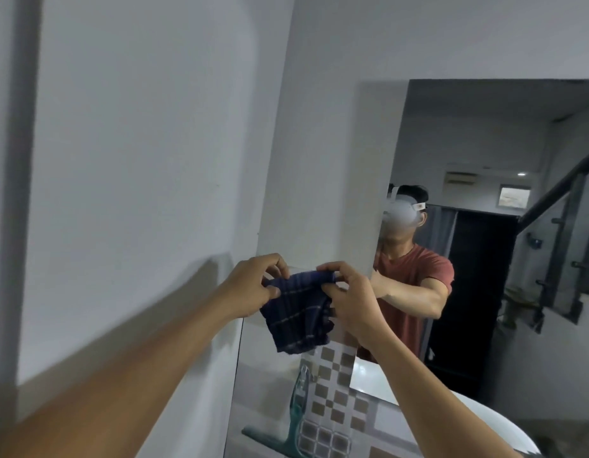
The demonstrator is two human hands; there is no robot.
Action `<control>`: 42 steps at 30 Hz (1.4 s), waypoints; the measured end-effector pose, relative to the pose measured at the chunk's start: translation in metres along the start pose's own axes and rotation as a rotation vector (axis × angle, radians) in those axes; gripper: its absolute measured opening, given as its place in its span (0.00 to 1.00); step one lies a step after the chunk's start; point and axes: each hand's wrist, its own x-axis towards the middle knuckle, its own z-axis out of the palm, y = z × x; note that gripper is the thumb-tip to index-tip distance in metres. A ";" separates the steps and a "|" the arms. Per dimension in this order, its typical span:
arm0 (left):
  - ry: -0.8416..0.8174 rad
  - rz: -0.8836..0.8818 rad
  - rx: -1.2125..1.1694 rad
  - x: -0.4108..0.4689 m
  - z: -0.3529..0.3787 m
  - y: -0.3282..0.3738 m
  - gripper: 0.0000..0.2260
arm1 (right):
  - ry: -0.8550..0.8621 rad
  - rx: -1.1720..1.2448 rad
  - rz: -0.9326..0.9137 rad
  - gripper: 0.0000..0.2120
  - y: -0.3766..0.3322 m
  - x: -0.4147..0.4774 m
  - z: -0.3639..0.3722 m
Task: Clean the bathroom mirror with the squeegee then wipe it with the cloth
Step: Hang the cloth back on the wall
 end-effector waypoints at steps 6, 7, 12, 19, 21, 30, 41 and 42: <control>0.127 0.172 0.326 0.042 -0.018 -0.003 0.13 | 0.038 -0.572 -0.318 0.13 -0.010 0.042 0.016; 0.129 0.192 0.374 0.049 -0.020 -0.006 0.13 | 0.034 -0.653 -0.365 0.13 -0.008 0.049 0.019; 0.114 0.250 0.588 0.062 -0.013 -0.022 0.11 | -0.070 -1.065 -0.553 0.19 0.017 0.065 0.024; 0.092 0.315 0.779 0.062 -0.002 -0.031 0.14 | -0.086 -1.128 -0.647 0.26 0.034 0.059 0.023; 0.144 0.364 0.809 0.068 -0.007 -0.027 0.11 | -0.056 -1.095 -0.634 0.25 0.030 0.062 0.026; 0.073 0.154 0.576 0.062 0.000 -0.038 0.16 | -0.212 -0.968 -0.478 0.13 0.029 0.059 0.029; 0.079 -0.014 0.433 0.044 0.001 -0.031 0.17 | -0.283 -0.770 -0.257 0.14 0.015 0.046 0.018; 0.081 -0.012 0.410 0.043 0.002 -0.031 0.17 | -0.294 -0.787 -0.247 0.15 0.015 0.046 0.017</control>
